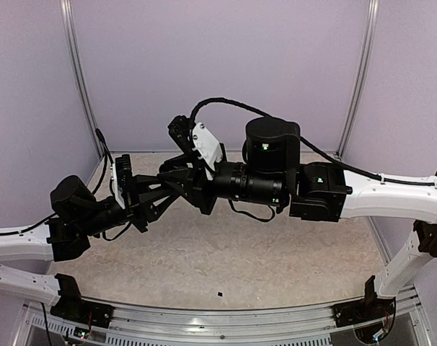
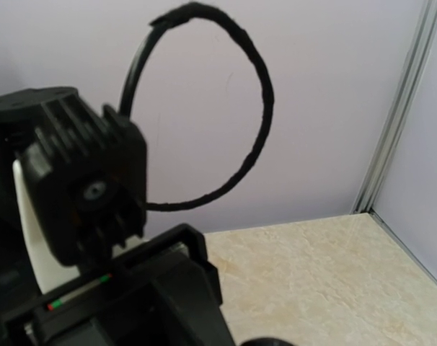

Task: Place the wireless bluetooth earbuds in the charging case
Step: Insert the left earbud into the left side groove of the charging case.

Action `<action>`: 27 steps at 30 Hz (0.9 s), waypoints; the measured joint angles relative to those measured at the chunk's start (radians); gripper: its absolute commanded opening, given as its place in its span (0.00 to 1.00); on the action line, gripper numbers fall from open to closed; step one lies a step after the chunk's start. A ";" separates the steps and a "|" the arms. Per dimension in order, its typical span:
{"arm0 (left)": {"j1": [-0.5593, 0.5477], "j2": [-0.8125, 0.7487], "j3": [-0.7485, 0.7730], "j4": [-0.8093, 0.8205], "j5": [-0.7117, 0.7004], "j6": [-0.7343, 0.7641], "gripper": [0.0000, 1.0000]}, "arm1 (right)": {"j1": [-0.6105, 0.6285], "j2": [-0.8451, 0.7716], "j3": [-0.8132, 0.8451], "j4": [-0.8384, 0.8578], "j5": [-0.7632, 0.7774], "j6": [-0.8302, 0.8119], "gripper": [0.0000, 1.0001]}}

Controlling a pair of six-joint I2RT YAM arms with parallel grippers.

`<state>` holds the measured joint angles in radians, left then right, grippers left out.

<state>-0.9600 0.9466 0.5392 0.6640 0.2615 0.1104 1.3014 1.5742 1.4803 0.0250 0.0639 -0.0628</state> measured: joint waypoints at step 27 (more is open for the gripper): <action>0.018 0.002 0.000 0.049 0.054 -0.027 0.02 | -0.008 -0.039 -0.033 -0.016 -0.021 -0.074 0.45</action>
<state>-0.9421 0.9482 0.5392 0.7132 0.3153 0.0830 1.2934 1.5356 1.4475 0.0090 0.0425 -0.1371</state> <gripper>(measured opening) 0.245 0.441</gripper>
